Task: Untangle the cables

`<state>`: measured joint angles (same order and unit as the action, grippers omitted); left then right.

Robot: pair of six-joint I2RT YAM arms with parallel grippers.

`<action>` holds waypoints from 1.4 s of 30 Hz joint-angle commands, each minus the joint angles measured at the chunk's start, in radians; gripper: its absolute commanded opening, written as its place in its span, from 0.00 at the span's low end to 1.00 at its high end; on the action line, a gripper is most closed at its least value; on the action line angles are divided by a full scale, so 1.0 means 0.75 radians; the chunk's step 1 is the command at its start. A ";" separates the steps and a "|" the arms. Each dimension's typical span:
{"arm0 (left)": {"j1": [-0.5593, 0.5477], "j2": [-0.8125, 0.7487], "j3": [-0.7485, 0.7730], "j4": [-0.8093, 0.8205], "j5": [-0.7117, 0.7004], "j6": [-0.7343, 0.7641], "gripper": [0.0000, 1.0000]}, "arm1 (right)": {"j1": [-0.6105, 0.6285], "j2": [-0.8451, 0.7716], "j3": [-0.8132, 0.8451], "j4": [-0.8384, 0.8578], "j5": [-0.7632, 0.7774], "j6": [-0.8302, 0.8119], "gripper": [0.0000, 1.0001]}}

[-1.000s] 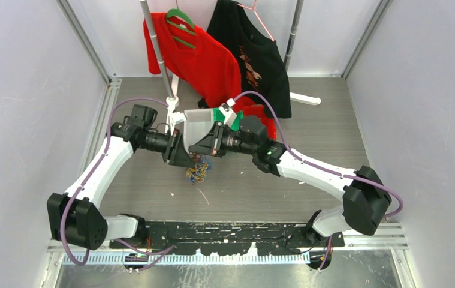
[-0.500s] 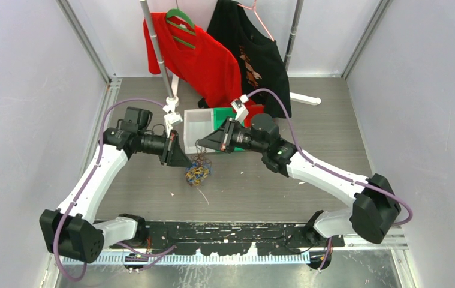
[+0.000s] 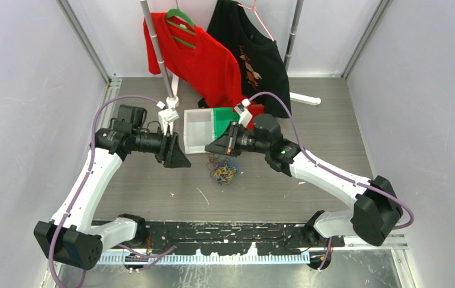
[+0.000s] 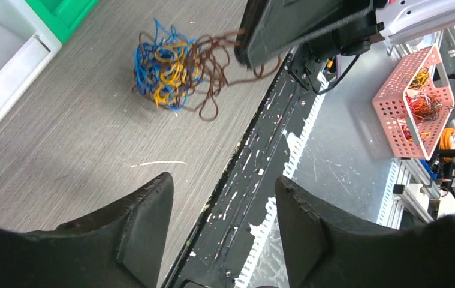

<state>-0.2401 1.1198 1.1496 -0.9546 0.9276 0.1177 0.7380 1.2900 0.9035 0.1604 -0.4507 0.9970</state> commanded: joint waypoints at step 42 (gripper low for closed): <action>0.007 -0.094 0.052 -0.162 0.136 0.160 0.00 | 0.052 0.025 0.189 -0.153 -0.437 -0.178 0.01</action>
<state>-0.2379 1.0870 1.1370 -1.0309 1.0935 0.1810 0.8028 1.3758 0.9924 0.1745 -0.7612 0.9657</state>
